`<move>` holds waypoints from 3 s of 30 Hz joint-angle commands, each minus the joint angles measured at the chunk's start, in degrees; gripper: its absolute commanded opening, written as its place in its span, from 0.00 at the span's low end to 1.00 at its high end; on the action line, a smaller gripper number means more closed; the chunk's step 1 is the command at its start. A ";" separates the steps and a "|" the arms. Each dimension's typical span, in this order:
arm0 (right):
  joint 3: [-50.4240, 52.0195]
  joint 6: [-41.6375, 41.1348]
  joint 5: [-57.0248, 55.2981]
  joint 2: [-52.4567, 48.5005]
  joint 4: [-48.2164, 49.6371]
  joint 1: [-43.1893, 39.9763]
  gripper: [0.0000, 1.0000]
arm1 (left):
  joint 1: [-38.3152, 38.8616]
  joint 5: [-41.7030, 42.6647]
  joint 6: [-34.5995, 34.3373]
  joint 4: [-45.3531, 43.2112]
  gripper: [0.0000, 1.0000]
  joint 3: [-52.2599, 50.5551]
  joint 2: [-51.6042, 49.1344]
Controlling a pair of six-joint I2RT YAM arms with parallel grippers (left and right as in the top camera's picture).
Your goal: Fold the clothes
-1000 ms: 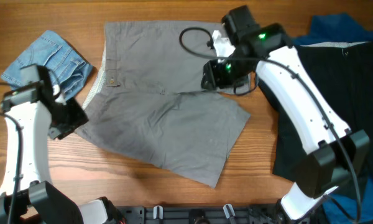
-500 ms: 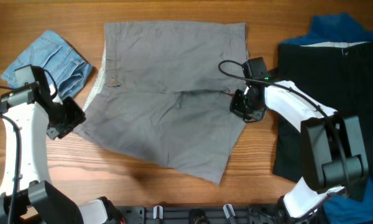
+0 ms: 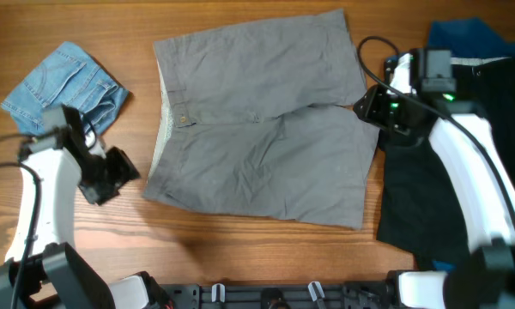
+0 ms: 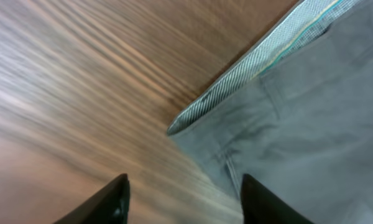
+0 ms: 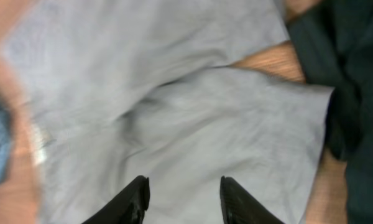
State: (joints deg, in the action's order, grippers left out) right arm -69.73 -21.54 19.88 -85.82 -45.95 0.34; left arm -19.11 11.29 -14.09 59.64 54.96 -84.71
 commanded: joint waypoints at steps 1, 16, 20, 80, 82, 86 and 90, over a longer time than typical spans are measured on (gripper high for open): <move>-0.55 -1.11 5.51 3.56 -7.80 0.33 0.49 | 1.05 5.01 -0.11 -9.29 0.68 -9.53 0.17; 25.00 -19.26 -0.83 3.08 -10.16 3.15 0.63 | 4.15 5.18 -1.64 -22.86 0.04 -18.95 0.17; 33.59 -25.44 -4.57 3.08 -3.87 3.13 0.64 | 4.17 5.18 -1.62 -22.97 0.04 -18.95 0.17; -13.25 -8.44 -5.53 -16.90 19.69 3.10 0.08 | 4.61 -12.46 -5.70 -10.62 0.05 10.99 4.31; -13.25 -8.46 -3.54 -20.00 23.96 3.34 0.08 | 4.76 -11.76 -5.75 -17.03 0.06 10.99 -1.86; -13.25 -8.44 -3.78 -24.24 27.78 3.48 0.10 | 5.49 -7.34 -5.92 -25.44 0.09 10.99 -9.73; -13.25 -8.31 -3.78 -27.43 31.52 3.48 0.55 | 7.63 -5.57 -5.92 -34.73 0.44 10.99 -13.66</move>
State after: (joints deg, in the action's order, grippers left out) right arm -81.91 -30.63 18.65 -111.37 -16.16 4.62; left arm -13.10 5.82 -19.99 28.45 65.54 -96.27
